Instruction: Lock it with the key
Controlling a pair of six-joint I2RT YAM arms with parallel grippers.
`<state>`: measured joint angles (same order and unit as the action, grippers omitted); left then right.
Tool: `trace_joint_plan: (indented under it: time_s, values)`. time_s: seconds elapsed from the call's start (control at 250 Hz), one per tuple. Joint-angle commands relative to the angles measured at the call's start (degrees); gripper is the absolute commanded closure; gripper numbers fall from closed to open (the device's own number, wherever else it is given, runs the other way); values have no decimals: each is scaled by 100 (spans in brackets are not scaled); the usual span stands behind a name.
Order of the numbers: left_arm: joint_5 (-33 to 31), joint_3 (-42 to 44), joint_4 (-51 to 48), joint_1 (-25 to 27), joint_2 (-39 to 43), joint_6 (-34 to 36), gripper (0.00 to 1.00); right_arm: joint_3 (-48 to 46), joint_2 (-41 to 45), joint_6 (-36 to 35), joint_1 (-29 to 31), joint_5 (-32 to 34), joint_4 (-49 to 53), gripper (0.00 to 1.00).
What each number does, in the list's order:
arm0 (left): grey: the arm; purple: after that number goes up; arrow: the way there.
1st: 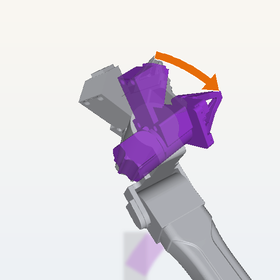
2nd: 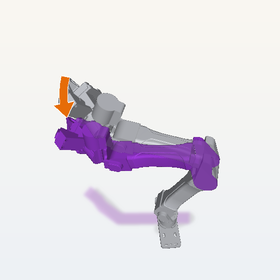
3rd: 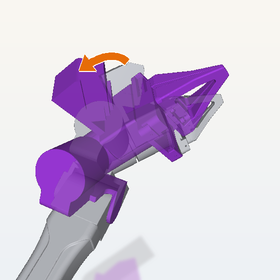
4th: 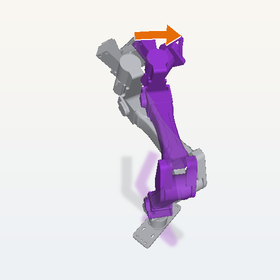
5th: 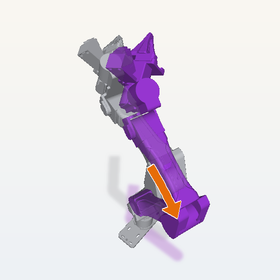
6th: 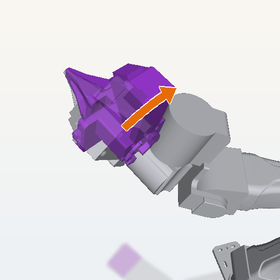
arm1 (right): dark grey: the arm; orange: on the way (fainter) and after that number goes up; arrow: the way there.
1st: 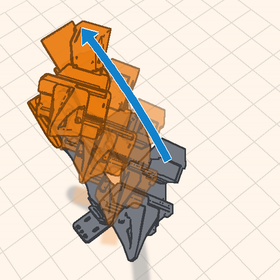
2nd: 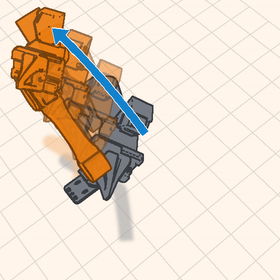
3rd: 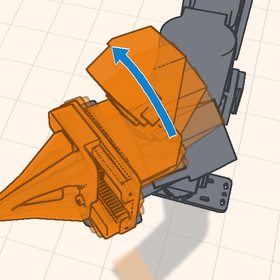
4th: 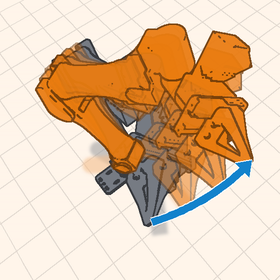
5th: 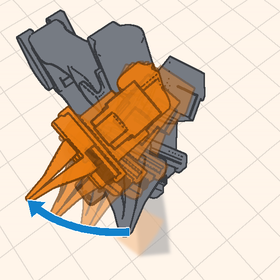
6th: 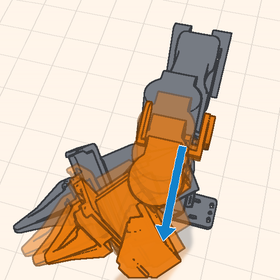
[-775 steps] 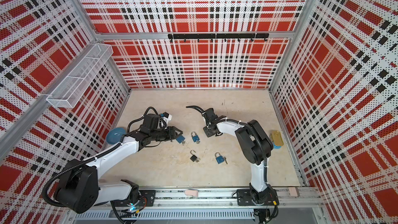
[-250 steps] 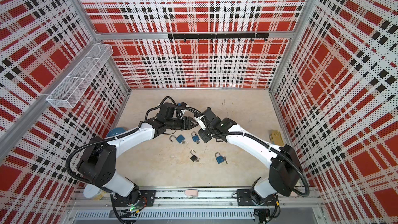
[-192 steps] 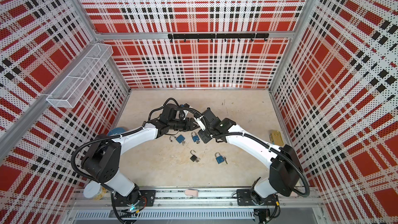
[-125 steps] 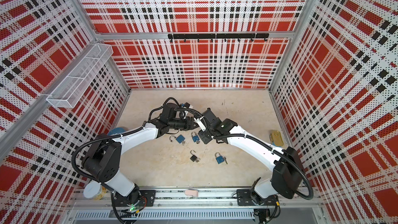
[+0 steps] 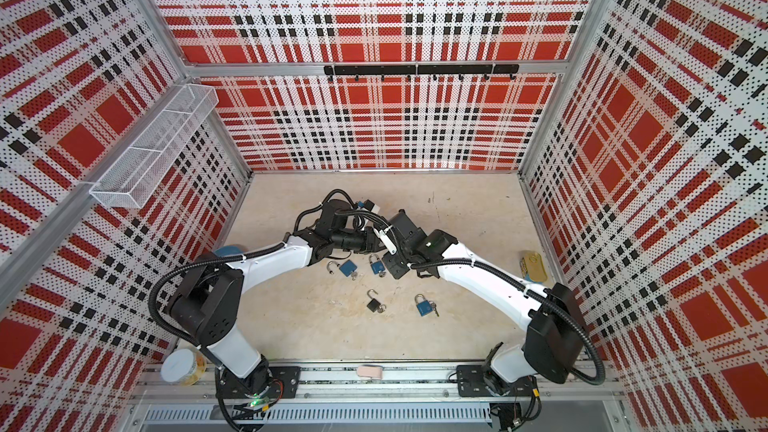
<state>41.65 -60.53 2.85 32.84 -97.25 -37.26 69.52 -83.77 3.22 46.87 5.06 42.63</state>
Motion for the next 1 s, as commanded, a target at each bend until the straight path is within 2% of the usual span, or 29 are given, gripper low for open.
trace_joint_plan:
  time_s: [0.0, 0.348, 0.576, 0.796, 0.996]
  values:
    - [72, -248, 135, 78, -74, 11, 59, 131, 150, 12, 36, 59, -115, 87]
    - [115, -266, 172, 89, -102, -14, 71, 140, 150, 3, 47, 80, -106, 87]
    - [162, -214, 172, 85, -101, -22, 72, 167, 154, -5, 54, 83, -99, 87]
    - [177, -152, 172, 79, -92, -28, 66, 176, 159, -14, 61, 126, -87, 88]
    - [237, -168, 171, 82, -101, -36, 68, 185, 154, -23, 75, 144, -77, 88]
